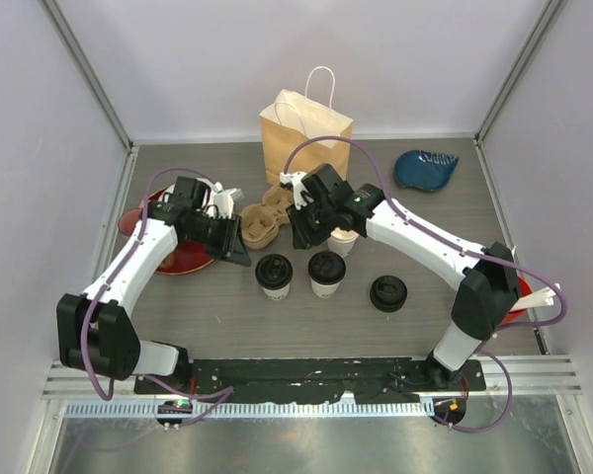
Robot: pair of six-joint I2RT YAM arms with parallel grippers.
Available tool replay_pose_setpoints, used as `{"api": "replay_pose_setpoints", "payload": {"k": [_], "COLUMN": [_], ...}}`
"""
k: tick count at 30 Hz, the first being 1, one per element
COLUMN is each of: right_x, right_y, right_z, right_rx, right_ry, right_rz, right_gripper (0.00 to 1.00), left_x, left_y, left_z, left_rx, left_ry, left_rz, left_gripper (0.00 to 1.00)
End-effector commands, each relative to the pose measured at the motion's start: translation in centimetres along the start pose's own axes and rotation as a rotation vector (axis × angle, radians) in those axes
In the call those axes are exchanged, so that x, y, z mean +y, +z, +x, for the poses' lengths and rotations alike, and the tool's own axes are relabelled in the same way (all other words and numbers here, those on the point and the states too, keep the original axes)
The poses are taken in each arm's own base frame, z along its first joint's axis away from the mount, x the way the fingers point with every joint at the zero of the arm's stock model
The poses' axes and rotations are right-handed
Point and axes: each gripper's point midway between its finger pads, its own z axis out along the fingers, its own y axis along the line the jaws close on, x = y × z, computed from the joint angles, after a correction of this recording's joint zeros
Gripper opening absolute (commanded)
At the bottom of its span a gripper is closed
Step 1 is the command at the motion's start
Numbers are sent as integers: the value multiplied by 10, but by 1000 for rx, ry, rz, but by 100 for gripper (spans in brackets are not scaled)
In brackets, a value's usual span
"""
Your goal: Pack the takeout coffee
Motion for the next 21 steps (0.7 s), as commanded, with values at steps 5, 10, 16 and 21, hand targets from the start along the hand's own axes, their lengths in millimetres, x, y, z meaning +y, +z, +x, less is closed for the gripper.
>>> {"api": "replay_pose_setpoints", "payload": {"k": [5,10,16,21], "right_x": [16,19,23,28], "right_y": [14,21,25,30], "right_z": [18,26,33,38], "right_rx": [93,121,144,161], "right_ry": [47,54,65,73], "right_rz": [-79,-78,-88,-112], "right_gripper": [24,24,24,24], "left_x": [2,1,1,-3], "left_y": [20,25,28,28], "left_z": [-4,-3,0,3], "left_rx": [-5,10,22,28], "left_ry": [-40,-51,-65,-69], "left_rz": [48,65,76,101], "left_gripper": [27,27,27,28]}}
